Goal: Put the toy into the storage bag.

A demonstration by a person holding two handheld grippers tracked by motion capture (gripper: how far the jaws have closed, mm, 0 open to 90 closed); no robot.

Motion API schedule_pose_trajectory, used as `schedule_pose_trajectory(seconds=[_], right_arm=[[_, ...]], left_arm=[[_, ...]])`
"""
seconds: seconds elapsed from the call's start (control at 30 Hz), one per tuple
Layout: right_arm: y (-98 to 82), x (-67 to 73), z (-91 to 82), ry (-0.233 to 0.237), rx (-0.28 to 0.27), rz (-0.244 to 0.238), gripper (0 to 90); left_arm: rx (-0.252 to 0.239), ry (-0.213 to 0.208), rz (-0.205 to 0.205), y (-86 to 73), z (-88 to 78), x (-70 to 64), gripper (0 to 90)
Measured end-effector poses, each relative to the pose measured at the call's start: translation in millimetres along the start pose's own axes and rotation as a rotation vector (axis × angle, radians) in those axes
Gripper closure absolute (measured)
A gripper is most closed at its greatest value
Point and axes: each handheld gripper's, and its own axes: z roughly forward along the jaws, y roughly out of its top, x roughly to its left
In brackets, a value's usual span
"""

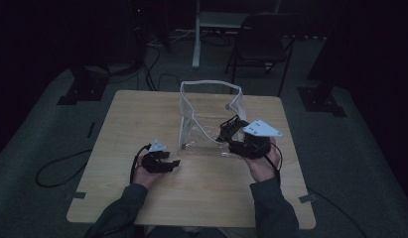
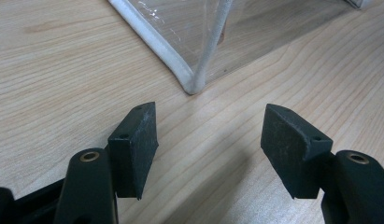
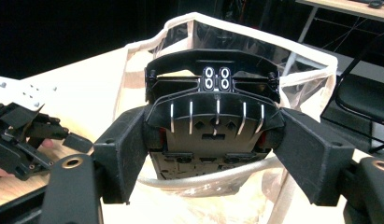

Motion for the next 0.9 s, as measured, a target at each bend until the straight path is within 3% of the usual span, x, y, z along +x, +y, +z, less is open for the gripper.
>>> schedule_pose_trajectory(seconds=[0.9], right_arm=[[-14.2, 6.1, 0.5, 0.009, 0.039, -0.033, 27.0]], left_arm=[[-0.002, -0.007, -0.012, 0.8, 0.9, 0.6, 36.8]])
